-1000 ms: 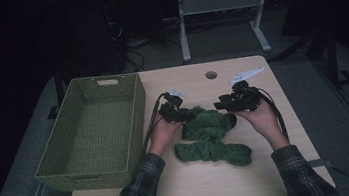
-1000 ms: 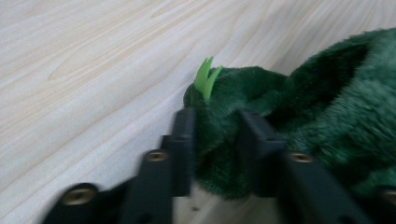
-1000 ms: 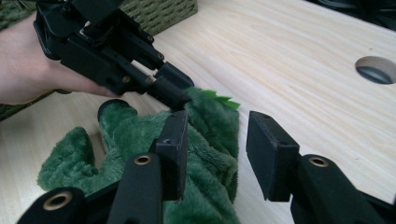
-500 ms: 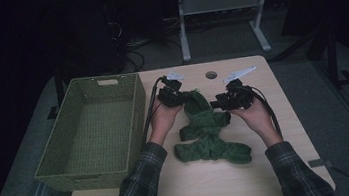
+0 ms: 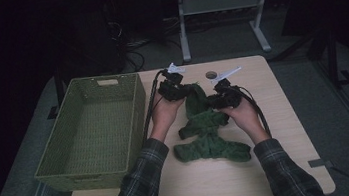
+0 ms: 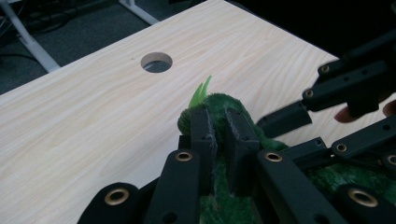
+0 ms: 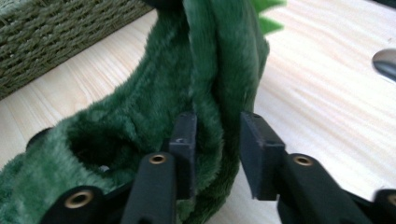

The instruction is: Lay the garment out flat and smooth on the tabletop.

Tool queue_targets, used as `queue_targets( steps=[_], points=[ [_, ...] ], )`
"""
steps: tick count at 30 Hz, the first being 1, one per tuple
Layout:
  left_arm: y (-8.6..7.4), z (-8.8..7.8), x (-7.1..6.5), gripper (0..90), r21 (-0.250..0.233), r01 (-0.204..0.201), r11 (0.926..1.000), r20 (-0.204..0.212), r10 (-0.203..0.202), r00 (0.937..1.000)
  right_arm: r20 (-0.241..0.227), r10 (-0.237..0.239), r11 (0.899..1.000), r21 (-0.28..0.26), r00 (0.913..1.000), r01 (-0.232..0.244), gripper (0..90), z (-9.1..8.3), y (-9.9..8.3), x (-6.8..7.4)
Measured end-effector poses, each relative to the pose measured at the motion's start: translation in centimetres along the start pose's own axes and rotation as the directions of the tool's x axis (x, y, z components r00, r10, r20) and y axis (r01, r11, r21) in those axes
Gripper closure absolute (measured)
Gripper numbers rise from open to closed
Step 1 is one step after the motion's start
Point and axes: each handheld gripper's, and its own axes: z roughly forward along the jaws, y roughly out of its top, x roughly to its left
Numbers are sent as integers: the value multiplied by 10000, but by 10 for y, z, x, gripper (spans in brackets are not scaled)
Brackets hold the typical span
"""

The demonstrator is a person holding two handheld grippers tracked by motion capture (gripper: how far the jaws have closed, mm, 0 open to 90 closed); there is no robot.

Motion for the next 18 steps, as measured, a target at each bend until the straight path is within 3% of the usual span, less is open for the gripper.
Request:
queue_targets(
  steps=[2, 5, 7, 9, 11, 14, 18],
  points=[
    [0, -1, -1, 832, 11, -70, 10000, 3, 70, 10000, -130, 59, 10000, 24, 9999, -58, 794, 3, -3, -2],
    [0, -1, 0, 810, -19, -61, 10000, -19, 61, 10000, -113, 30, 10000, -38, 9999, -30, 855, 3, -4, -2],
    [-2, -1, 1, 758, -41, 21, 10000, -27, -21, 10000, -95, -35, 9999, -132, 9999, 34, 867, 0, -4, -2],
    [-7, -2, 3, 650, -138, 180, 9997, -15, -181, 9998, -125, -16, 9997, -244, 9999, 13, 872, -3, -4, -4],
    [-16, -5, 3, 570, -295, 537, 9981, 133, -533, 9985, -139, -2, 9993, -373, 9999, -3, 873, -8, -5, -6],
    [-33, -4, 5, 497, -5, 855, 9963, 246, -855, 9960, -253, 55, 9987, -514, 9997, -68, 876, -12, -7, -9],
    [-55, 5, 10, 472, 395, 1359, 9899, 531, -1379, 9890, -326, -83, 9965, -837, 9994, 55, 876, -18, -7, -10]
  ],
)
